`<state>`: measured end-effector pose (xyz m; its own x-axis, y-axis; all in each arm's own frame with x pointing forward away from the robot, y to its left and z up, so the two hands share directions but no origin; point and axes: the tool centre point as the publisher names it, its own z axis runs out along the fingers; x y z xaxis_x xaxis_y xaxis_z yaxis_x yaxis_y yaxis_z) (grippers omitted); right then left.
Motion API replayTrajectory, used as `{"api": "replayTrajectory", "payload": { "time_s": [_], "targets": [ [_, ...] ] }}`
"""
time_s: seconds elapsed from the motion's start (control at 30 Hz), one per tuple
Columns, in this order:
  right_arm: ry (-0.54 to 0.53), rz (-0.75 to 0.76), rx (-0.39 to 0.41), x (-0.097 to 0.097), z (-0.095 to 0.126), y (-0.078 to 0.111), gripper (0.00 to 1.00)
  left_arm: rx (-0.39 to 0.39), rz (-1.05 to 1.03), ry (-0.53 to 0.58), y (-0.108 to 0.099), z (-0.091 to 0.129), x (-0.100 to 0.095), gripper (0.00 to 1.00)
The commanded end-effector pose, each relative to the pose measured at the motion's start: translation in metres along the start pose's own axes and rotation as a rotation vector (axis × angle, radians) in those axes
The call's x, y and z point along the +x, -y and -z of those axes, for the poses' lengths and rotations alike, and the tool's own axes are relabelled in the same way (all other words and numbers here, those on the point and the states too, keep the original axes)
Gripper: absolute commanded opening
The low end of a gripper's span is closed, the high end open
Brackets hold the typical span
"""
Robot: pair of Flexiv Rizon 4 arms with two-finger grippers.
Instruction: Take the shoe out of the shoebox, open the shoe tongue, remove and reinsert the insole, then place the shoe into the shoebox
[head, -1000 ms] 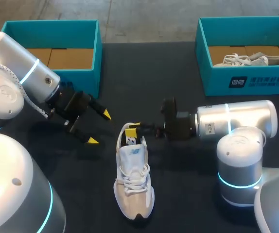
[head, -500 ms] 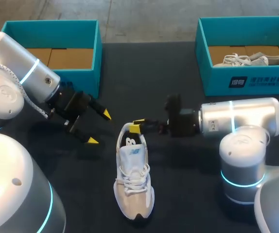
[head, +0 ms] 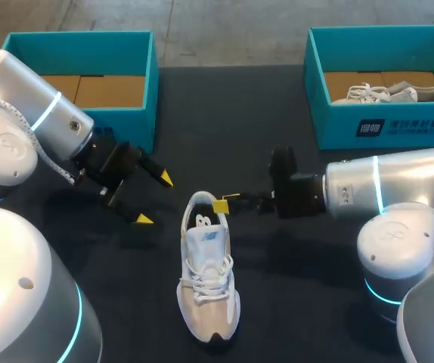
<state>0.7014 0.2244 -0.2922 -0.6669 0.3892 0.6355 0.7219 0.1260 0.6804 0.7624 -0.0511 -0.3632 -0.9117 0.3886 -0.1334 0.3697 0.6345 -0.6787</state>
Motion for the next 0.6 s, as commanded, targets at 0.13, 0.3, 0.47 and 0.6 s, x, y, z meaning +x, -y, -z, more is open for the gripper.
{"api": "replayTrajectory", "payload": {
  "time_s": [0.13, 0.3, 0.47, 0.6],
  "targets": [
    [0.159, -0.024, 0.040, 0.015, 0.013, -0.002, 0.60, -0.004, 0.000, -0.001, 0.000, 0.001, 0.000, 1.00],
    [0.242, -0.050, 0.066, 0.023, 0.018, -0.003, 0.66, -0.004, 0.000, -0.001, 0.000, 0.001, 0.000, 1.00],
    [0.320, -0.071, 0.081, 0.030, 0.026, -0.006, 0.96, -0.004, 0.000, -0.001, 0.000, 0.001, 0.000, 1.00],
    [0.377, -0.080, 0.099, 0.034, 0.033, -0.009, 1.00, -0.004, 0.000, -0.001, 0.000, 0.001, 0.000, 1.00]
  ]
}}
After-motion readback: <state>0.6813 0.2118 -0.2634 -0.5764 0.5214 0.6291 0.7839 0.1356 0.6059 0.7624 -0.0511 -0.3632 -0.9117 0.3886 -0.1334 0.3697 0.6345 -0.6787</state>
